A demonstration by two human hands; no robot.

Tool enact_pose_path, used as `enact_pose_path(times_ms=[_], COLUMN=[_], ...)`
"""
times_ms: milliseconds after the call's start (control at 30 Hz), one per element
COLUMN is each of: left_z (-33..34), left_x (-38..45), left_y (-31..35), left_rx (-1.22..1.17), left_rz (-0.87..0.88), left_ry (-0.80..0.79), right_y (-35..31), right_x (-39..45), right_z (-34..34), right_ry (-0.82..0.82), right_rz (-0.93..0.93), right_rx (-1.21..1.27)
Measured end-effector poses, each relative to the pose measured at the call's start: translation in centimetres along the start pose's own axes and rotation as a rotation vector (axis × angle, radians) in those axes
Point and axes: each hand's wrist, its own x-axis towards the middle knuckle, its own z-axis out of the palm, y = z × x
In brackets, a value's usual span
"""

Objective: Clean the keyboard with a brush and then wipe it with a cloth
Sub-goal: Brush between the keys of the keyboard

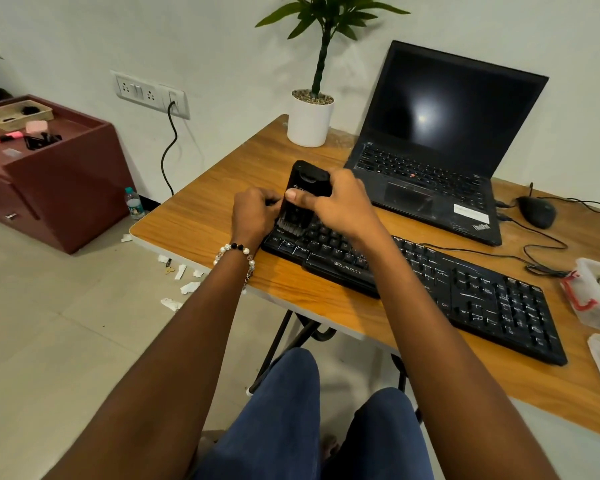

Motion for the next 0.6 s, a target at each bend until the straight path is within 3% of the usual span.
enact_pose_path(times_ms=[300,467,600], left_z=[0.5,0.5,0.6], left_x=[0.5,0.5,0.5], left_y=[-0.7,-0.8,-0.9], left_rx=[-0.084,-0.092,-0.101], left_rz=[-0.011,-0.020,-0.018], left_ry=[-0.018,-0.014,-0.026], right_y=[1.9,1.2,2.2], right_x=[0.0,-0.9,-1.8], right_z=[-2.2,-1.9,-1.4], right_ry=[-0.097,-0.006,-0.027], right_rz=[0.143,0.048,0.052], right_rx=[-0.066,0.060,0.055])
